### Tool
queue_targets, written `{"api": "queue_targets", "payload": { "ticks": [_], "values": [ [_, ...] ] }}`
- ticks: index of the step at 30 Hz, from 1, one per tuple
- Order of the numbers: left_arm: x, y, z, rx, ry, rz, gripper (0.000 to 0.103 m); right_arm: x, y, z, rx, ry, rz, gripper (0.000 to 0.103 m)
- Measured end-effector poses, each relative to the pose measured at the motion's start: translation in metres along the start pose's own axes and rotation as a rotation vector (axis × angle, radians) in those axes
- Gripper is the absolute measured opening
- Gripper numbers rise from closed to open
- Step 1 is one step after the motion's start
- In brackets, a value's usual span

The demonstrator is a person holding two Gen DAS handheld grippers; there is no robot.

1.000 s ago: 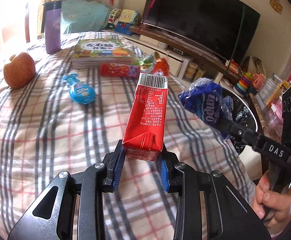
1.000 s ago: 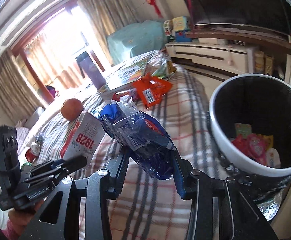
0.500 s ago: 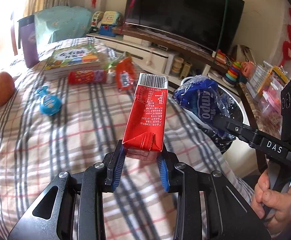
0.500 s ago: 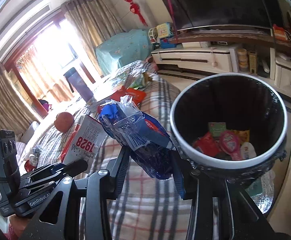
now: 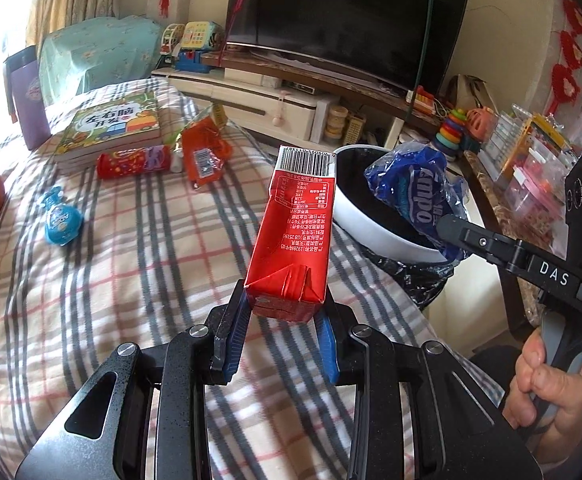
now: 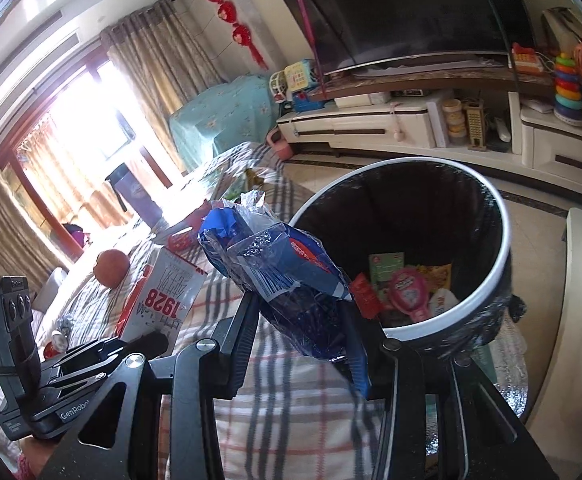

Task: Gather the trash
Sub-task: 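Carry the red juice carton and blue wrapper bag over the bin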

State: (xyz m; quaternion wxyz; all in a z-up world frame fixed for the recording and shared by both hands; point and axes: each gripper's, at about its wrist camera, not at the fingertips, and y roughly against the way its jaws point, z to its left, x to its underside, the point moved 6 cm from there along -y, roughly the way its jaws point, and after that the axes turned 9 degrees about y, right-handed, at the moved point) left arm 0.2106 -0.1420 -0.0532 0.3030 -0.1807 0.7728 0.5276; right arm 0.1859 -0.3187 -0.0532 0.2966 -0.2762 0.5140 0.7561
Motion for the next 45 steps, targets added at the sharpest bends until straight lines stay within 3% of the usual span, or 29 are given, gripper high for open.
{"api": "queue_targets", "payload": {
  "ticks": [45],
  "values": [
    [-0.019, -0.030, -0.067, 0.052, -0.113, 0.026, 0.030, -0.010, 0.017, -0.062, 0.086, -0.066, -0.018, 0.042]
  ]
}}
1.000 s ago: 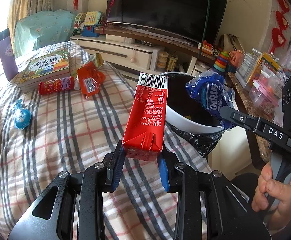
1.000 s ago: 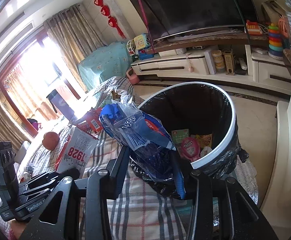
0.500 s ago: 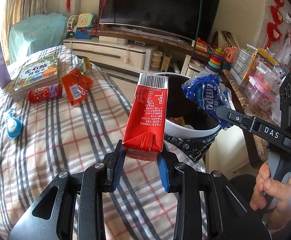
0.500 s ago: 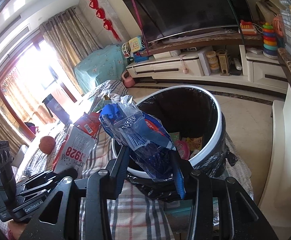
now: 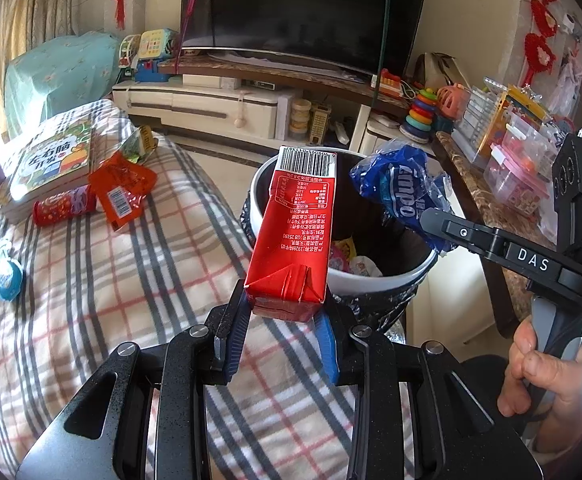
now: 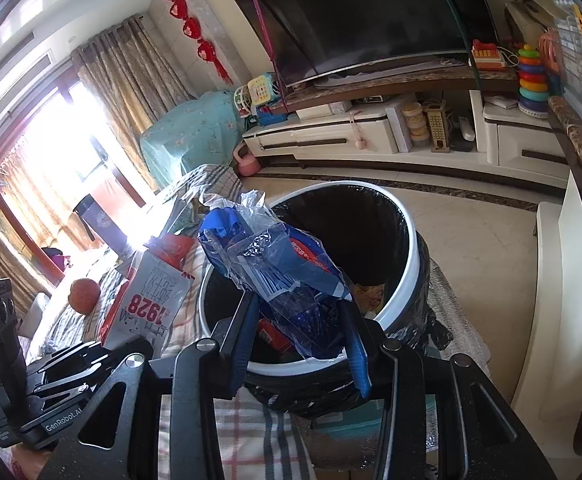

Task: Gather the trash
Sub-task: 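Carry the red juice carton and blue wrapper bag over the bin, then open both grippers to drop the carton and bag into the bin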

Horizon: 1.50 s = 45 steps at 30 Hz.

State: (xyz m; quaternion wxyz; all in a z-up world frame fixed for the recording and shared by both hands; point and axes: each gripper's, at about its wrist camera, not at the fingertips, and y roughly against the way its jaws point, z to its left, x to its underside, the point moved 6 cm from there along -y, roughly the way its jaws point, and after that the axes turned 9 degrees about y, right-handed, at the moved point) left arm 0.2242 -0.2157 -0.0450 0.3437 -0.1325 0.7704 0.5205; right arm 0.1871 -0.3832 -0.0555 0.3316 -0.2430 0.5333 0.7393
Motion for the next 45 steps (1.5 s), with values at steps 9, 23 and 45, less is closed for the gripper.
{"api": "queue_targets", "payload": {
  "ticks": [9, 23, 45],
  "values": [
    [-0.010, -0.009, -0.009, 0.004, -0.022, 0.005, 0.030, -0.004, -0.001, -0.005, 0.007, 0.003, 0.001, 0.042],
    [-0.021, -0.021, -0.016, 0.002, -0.033, 0.012, 0.030, -0.009, -0.008, -0.009, 0.022, 0.021, 0.016, 0.042],
    [-0.029, -0.047, -0.025, -0.004, -0.056, 0.044, 0.030, -0.017, -0.035, -0.017, 0.034, 0.045, 0.083, 0.042]
  ]
}}
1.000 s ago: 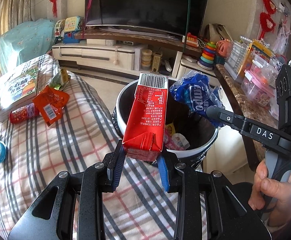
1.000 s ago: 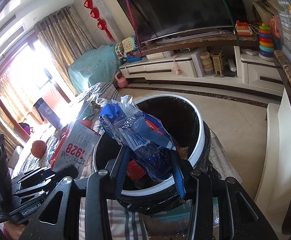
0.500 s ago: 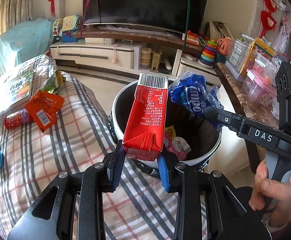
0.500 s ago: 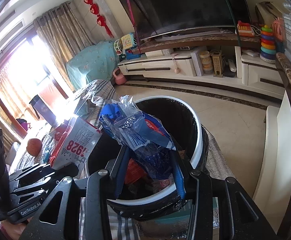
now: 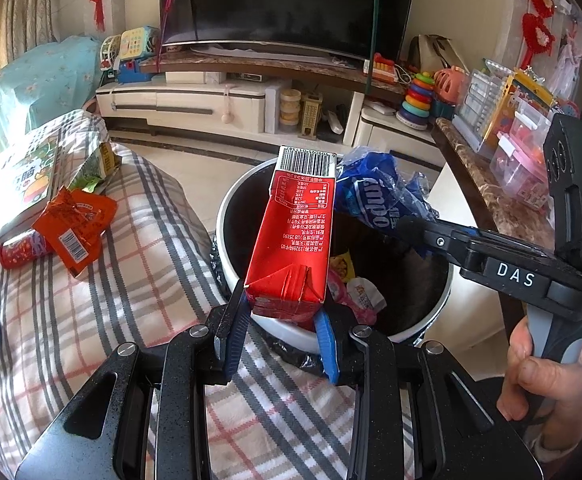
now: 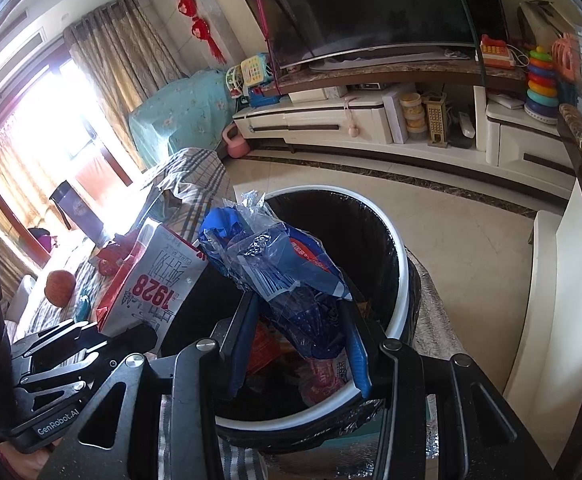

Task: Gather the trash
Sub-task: 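Open both grippers to drop the carton and bag into the bin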

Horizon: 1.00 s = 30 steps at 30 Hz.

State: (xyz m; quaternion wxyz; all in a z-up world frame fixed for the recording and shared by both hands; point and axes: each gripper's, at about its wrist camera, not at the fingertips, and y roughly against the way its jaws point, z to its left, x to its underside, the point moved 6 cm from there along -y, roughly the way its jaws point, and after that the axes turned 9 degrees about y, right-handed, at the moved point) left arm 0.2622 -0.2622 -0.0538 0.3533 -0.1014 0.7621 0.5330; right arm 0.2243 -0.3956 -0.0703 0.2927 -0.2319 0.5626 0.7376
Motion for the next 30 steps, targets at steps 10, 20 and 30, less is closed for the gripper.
{"api": "queue_targets", "payload": {
  "ticks": [10, 20, 30],
  "values": [
    [-0.004, -0.008, -0.001, -0.008, -0.007, 0.012, 0.030, -0.009, -0.005, -0.006, 0.012, 0.012, 0.013, 0.043],
    [-0.009, -0.017, -0.002, -0.007, 0.009, 0.028, 0.030, -0.010, -0.010, -0.011, 0.023, 0.009, 0.028, 0.045],
    [-0.011, -0.009, 0.000, -0.011, 0.012, 0.000, 0.047, -0.013, -0.007, -0.012, 0.007, -0.007, 0.016, 0.068]
  ]
}}
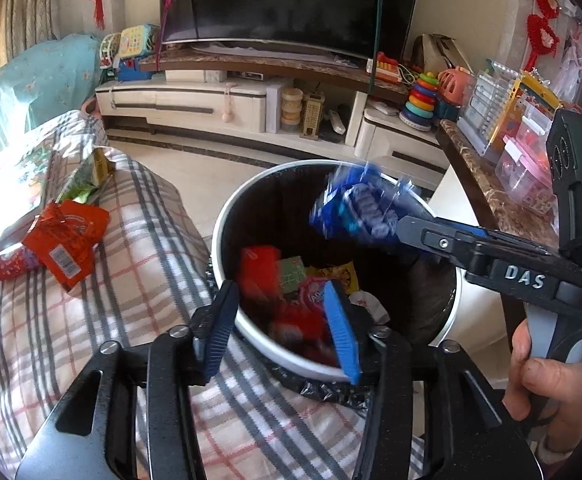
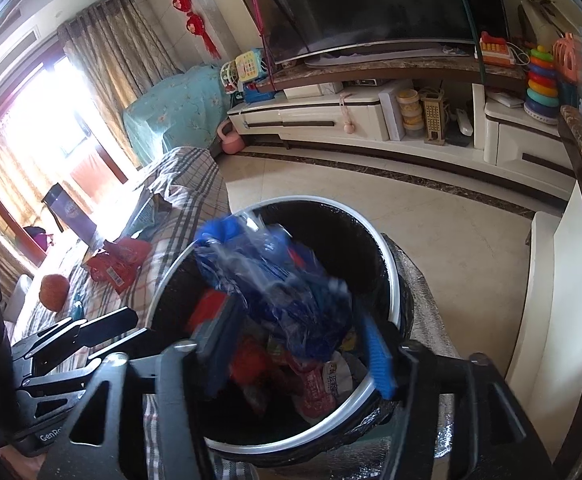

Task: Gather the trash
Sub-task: 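Open both grippers to drop the carton and bag into the bin, then move both open grippers back over the bed toward the remaining snacks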

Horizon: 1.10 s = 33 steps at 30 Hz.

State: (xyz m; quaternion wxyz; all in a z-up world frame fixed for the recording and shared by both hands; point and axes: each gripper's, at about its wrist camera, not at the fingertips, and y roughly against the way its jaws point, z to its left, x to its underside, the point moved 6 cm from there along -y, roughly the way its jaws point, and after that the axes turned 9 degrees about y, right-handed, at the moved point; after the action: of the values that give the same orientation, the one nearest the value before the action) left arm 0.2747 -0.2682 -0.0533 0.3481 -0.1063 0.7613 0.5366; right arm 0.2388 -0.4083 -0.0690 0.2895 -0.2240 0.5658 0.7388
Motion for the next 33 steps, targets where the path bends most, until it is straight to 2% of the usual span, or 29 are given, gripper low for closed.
{"api": "queue_targets", "payload": {
  "ticks": [4, 6, 8, 11, 15, 18, 33],
  "values": [
    [0.007, 0.009, 0.011, -0.005, 0.022, -0.007, 0.053, 0.001, 0.004, 0.003, -0.011, -0.009, -0.011, 0.073],
    [0.013, 0.014, 0.019, -0.010, 0.044, -0.011, 0.058, 0.003, 0.007, 0.007, -0.021, -0.013, -0.016, 0.079],
    [0.019, 0.018, 0.028, -0.014, 0.068, -0.010, 0.059, 0.006, 0.009, 0.014, -0.029, -0.011, -0.022, 0.082],
    [0.030, 0.027, 0.044, -0.025, 0.110, -0.009, 0.063, 0.010, 0.013, 0.027, -0.040, 0.002, -0.036, 0.091],
    [0.044, 0.042, 0.069, -0.043, 0.178, -0.020, 0.071, 0.016, 0.018, 0.052, -0.061, 0.031, -0.057, 0.096],
    [0.052, 0.055, 0.091, -0.061, 0.233, -0.035, 0.074, 0.021, 0.020, 0.071, -0.079, 0.052, -0.062, 0.098],
    [0.092, 0.101, 0.192, -0.182, 0.433, -0.078, 0.079, 0.033, 0.000, 0.161, -0.153, 0.159, -0.073, 0.098]
  ]
}}
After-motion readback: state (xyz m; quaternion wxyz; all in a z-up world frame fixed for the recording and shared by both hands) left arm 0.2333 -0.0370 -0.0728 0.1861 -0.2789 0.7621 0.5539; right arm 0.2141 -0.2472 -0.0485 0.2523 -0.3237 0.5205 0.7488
